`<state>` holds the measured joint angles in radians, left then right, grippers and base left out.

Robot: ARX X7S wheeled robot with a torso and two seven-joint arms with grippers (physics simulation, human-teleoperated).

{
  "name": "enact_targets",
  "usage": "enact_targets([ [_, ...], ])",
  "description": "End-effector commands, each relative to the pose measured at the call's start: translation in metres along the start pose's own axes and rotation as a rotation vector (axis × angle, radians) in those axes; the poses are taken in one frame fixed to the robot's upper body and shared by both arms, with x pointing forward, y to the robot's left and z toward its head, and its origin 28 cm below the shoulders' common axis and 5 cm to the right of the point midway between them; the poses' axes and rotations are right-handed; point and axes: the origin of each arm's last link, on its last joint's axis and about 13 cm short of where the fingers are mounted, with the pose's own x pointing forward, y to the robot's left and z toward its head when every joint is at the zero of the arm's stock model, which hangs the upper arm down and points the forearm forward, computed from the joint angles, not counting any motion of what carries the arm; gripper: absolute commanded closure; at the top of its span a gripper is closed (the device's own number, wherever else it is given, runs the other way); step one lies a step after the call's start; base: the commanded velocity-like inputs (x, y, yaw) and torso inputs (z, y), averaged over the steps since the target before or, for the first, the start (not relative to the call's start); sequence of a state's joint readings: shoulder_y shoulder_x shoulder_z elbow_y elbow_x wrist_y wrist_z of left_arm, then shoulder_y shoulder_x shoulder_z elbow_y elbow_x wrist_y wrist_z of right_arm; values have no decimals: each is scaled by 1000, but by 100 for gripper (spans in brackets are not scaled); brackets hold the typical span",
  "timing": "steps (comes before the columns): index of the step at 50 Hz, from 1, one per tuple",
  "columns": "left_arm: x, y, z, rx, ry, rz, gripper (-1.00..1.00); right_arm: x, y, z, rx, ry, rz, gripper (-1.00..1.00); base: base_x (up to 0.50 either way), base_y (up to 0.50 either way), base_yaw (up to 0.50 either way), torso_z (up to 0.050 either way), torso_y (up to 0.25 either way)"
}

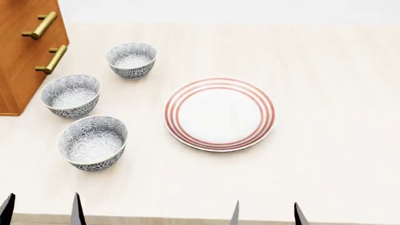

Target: Pick up the bowl and put it in the front on the plate.

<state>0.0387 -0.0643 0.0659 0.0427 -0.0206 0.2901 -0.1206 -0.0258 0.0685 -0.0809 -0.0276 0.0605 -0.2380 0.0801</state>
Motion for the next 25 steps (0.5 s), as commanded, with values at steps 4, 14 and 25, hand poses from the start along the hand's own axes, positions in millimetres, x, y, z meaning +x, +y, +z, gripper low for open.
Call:
enact_targets([
  [4,-3,2,26,22,-323,66,-100,-4,0,27,29,-352,-5,-100,0,0,0,0,0],
  [14,-5,2,27,25,-334,70,-100,-6,0,30,27,-383,-8,-100,205,0,0,0,0],
  [25,-3,2,27,25,-331,77,-100,-3,-1,32,25,-385,-8,-100,500,0,0,0,0],
])
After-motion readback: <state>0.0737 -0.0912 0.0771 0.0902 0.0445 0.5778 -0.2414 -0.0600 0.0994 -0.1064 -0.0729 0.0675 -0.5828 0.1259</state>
